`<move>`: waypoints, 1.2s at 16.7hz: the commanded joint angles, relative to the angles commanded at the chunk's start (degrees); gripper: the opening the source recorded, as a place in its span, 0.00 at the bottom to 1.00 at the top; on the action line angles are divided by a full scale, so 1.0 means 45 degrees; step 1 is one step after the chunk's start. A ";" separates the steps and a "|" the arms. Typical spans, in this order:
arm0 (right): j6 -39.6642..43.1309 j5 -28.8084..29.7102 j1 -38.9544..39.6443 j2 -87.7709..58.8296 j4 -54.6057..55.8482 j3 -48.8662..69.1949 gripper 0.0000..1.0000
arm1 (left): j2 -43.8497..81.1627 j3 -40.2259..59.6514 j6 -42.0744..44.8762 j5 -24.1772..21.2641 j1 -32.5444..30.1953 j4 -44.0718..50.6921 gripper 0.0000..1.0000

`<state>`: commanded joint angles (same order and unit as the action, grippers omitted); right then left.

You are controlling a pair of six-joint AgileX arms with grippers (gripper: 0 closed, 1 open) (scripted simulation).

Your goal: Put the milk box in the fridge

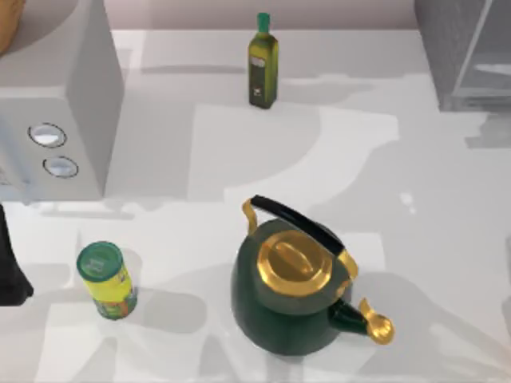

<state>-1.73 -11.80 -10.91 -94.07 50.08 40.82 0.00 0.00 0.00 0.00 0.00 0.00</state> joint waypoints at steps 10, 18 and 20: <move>0.0198 -0.0627 -0.1119 -0.6753 0.4063 0.3345 0.00 | 0.0000 0.0000 0.0000 0.0000 0.0000 0.0000 1.00; 0.0172 -0.0608 -0.0986 -0.7114 0.3730 0.3783 0.00 | 0.0000 0.0000 0.0000 0.0000 0.0000 0.0000 1.00; 0.0167 -0.0567 -0.0860 -0.7673 0.3142 0.4761 0.00 | 0.0000 0.0000 0.0000 0.0000 0.0000 0.0000 1.00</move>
<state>-0.98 -14.36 -14.78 -128.60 64.22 62.24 0.00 0.00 0.00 0.00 0.00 0.00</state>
